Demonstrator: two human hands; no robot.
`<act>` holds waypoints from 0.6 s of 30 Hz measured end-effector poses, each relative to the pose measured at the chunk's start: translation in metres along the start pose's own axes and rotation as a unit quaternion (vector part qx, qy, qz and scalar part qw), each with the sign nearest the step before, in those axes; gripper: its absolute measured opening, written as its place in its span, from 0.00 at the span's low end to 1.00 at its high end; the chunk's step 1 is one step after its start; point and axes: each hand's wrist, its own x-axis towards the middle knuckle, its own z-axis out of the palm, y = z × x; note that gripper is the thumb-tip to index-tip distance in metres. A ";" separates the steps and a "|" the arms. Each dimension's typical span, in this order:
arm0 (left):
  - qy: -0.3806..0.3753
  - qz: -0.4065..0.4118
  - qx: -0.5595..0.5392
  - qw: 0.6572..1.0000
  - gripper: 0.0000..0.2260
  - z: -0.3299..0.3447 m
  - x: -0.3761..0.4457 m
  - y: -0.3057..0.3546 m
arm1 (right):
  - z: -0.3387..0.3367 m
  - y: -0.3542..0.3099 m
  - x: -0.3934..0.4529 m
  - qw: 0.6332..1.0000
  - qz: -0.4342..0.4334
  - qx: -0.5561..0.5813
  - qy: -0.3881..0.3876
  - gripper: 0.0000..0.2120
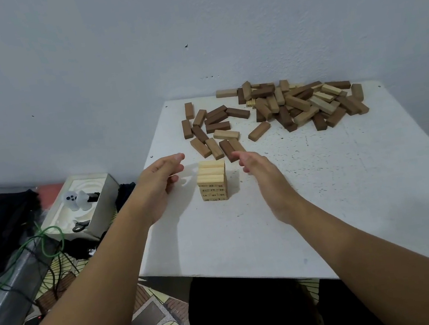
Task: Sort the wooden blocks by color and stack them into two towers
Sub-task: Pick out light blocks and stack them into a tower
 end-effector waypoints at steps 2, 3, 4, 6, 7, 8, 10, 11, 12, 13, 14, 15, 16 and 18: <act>0.073 0.028 0.047 0.996 0.06 0.005 0.000 0.010 | -0.006 -0.001 0.005 0.999 0.013 0.014 0.039 0.17; 0.101 0.049 0.066 0.991 0.05 0.009 0.000 0.016 | -0.010 -0.003 0.006 0.998 0.019 0.018 0.056 0.17; 0.118 0.074 0.075 0.987 0.05 0.014 -0.001 0.024 | -0.017 -0.006 0.006 0.997 0.021 0.009 0.070 0.16; 0.127 0.123 0.102 0.979 0.06 0.030 -0.003 0.040 | -0.034 -0.011 0.005 0.995 0.008 -0.051 0.090 0.14; 0.120 0.148 0.126 0.973 0.07 0.041 -0.005 0.048 | -0.044 -0.013 0.005 0.992 -0.004 -0.085 0.098 0.13; 0.109 0.172 0.154 0.967 0.08 0.052 -0.007 0.055 | -0.055 -0.013 0.004 0.988 -0.016 -0.116 0.104 0.12; 0.086 0.204 0.222 0.950 0.07 0.080 -0.007 0.064 | -0.079 -0.013 0.003 0.976 -0.031 -0.186 0.113 0.10; 0.079 0.216 0.260 0.938 0.06 0.095 -0.006 0.067 | -0.091 -0.012 0.003 0.966 -0.038 -0.228 0.117 0.10; 0.075 0.226 0.299 0.924 0.04 0.110 -0.007 0.069 | -0.104 -0.010 0.004 0.955 -0.043 -0.268 0.119 0.10; 0.072 0.236 0.332 0.910 0.03 0.126 -0.007 0.070 | -0.117 -0.008 0.004 0.944 -0.047 -0.303 0.120 0.11; 0.064 0.245 0.358 0.899 0.04 0.141 -0.006 0.070 | -0.130 -0.007 0.003 0.935 -0.050 -0.331 0.119 0.12; 0.054 0.249 0.381 0.889 0.06 0.156 -0.005 0.068 | -0.142 -0.007 0.003 0.927 -0.050 -0.352 0.119 0.13; 0.040 0.248 0.399 0.882 0.08 0.171 -0.002 0.065 | -0.154 -0.007 0.002 0.921 -0.050 -0.369 0.118 0.13; 0.011 0.245 0.426 0.871 0.13 0.197 0.007 0.056 | -0.171 -0.007 0.003 0.906 -0.049 -0.403 0.120 0.14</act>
